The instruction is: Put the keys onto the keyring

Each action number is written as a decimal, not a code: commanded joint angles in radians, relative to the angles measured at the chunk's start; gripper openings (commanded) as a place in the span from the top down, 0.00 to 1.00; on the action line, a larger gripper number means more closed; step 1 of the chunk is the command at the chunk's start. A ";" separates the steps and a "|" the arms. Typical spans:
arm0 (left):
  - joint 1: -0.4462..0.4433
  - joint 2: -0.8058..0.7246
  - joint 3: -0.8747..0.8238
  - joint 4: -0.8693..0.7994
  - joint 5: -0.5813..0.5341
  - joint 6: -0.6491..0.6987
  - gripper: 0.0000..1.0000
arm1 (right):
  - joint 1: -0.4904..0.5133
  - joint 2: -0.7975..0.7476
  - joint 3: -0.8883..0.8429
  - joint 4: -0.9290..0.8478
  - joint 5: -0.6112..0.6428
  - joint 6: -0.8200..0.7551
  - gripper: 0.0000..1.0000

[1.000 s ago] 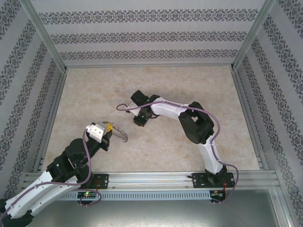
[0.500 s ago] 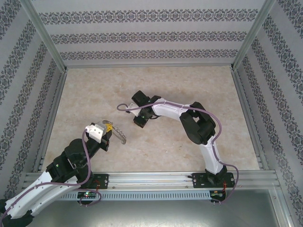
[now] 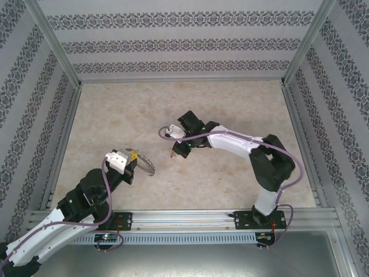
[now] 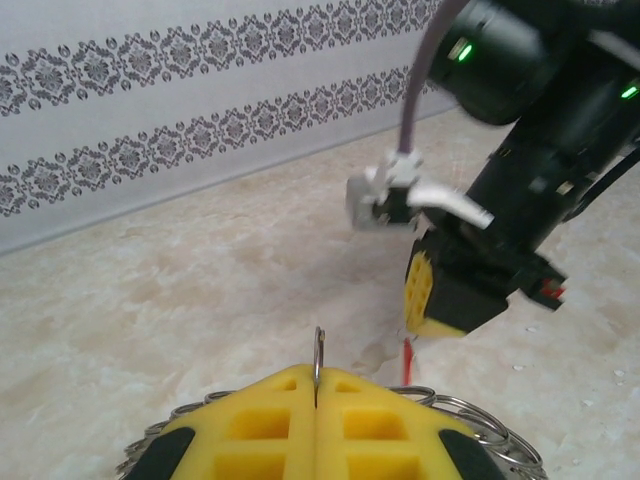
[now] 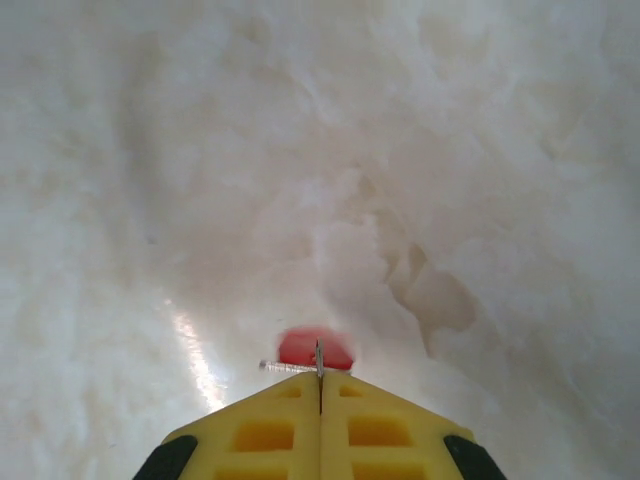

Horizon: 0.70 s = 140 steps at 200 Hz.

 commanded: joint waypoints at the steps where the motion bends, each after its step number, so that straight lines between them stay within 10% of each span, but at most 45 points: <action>1: -0.011 0.011 0.019 0.024 0.027 0.006 1.00 | -0.001 -0.103 -0.075 0.109 -0.077 -0.072 1.00; 68: -0.010 0.117 0.080 0.124 0.300 0.061 1.00 | 0.007 -0.534 -0.335 0.340 -0.339 -0.141 1.00; 140: -0.012 0.241 0.119 0.300 0.691 0.163 1.00 | 0.092 -0.766 -0.373 0.243 -0.314 -0.161 1.00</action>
